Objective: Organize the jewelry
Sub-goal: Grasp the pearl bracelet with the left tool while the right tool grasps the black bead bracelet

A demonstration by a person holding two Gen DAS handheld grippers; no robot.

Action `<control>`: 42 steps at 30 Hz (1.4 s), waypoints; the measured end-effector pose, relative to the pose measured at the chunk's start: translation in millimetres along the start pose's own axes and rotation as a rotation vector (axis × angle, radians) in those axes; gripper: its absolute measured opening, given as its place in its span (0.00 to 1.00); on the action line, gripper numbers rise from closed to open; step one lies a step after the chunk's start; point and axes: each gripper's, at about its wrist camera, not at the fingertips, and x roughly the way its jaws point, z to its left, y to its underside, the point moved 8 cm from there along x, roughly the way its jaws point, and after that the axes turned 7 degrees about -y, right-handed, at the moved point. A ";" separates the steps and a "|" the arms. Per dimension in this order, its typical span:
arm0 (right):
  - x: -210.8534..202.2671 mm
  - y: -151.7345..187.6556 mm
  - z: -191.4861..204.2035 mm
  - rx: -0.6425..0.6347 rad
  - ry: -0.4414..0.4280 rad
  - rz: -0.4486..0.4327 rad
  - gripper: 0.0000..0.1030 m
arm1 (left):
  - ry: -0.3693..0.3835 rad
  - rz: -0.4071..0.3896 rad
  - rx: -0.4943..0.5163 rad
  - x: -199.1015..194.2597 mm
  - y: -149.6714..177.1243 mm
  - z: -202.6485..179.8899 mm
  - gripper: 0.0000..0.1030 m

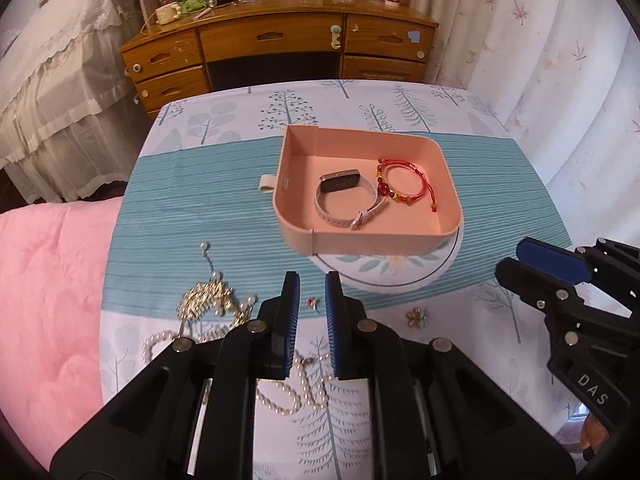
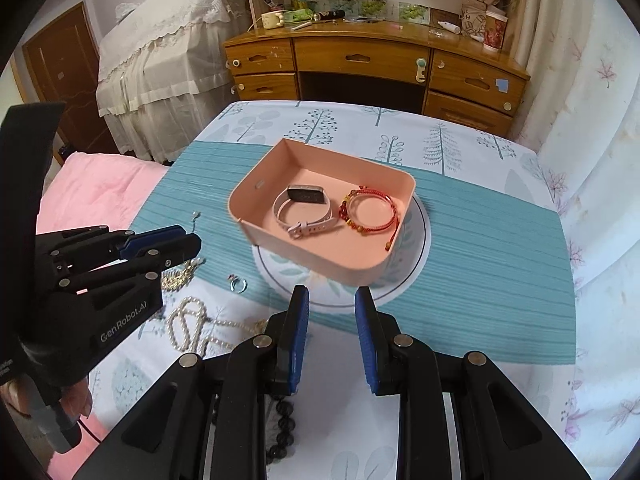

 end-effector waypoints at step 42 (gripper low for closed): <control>70.5 111.2 20.4 -0.034 -0.081 0.303 0.37 | -0.108 0.178 -0.240 -0.1 150.7 134.5 0.10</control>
